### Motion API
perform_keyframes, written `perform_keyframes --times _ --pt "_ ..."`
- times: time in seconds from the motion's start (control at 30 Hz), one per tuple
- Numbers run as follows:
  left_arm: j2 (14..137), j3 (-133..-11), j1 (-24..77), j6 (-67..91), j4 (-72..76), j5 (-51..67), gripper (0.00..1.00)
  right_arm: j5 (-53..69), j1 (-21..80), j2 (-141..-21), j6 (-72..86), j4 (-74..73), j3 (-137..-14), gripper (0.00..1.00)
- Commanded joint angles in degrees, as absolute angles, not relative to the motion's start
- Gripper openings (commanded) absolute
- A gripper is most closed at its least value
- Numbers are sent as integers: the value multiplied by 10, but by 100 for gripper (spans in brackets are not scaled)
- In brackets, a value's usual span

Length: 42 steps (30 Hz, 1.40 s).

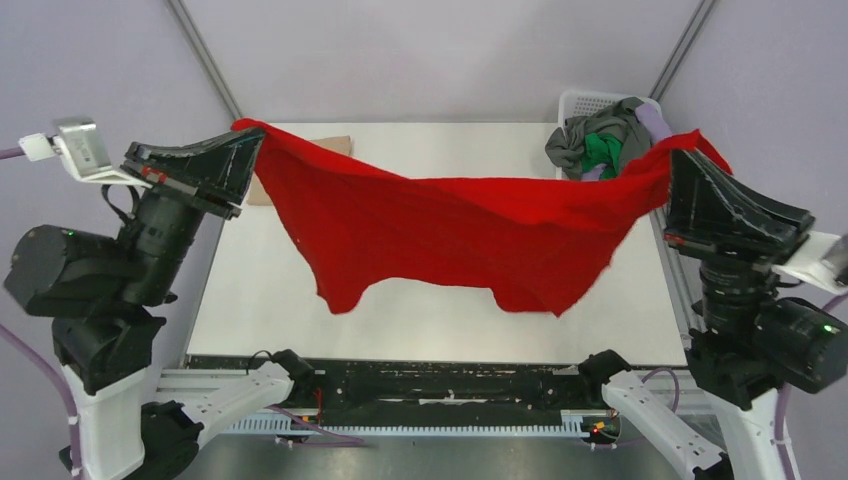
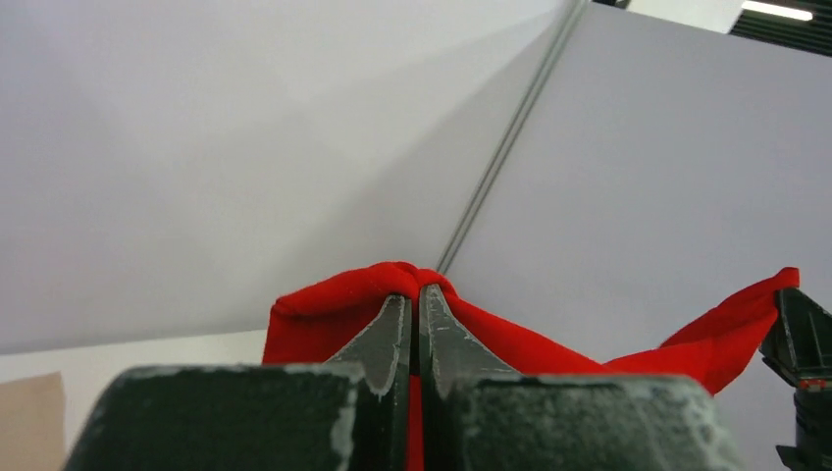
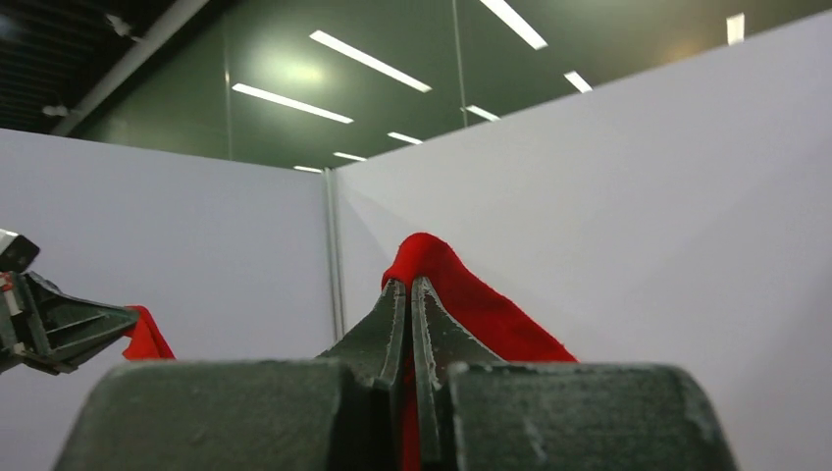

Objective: Fold and stack the t-shirts
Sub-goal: Flatten out the tshirt

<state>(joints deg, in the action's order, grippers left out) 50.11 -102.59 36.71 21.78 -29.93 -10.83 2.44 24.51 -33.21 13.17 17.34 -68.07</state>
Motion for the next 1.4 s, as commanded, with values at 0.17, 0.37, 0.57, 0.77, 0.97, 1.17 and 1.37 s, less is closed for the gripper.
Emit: perform_keyframes --times 0.17,0.37,0.57,0.77,0.97,1.17,1.37 --pt "489 -1024 365 196 -293 -67 2 63 243 -339 107 163 -739 0" --pt "513 -948 365 197 -282 -237 2 -61 243 -378 63 147 -692 0" --pt "624 -840 362 222 -265 -517 4 -167 243 -484 46 178 -583 0" --pt "891 -832 239 337 -319 -429 2 -248 243 -663 44 294 -494 0" --pt "1136 -964 220 329 -315 -398 11 -272 240 -918 42 363 -551 0" --pt "1234 -1044 199 343 -322 -398 19 -249 232 -1086 45 344 -687 0" --pt "1223 -1043 188 340 -325 -369 99 -239 231 -1134 6 267 -785 42"
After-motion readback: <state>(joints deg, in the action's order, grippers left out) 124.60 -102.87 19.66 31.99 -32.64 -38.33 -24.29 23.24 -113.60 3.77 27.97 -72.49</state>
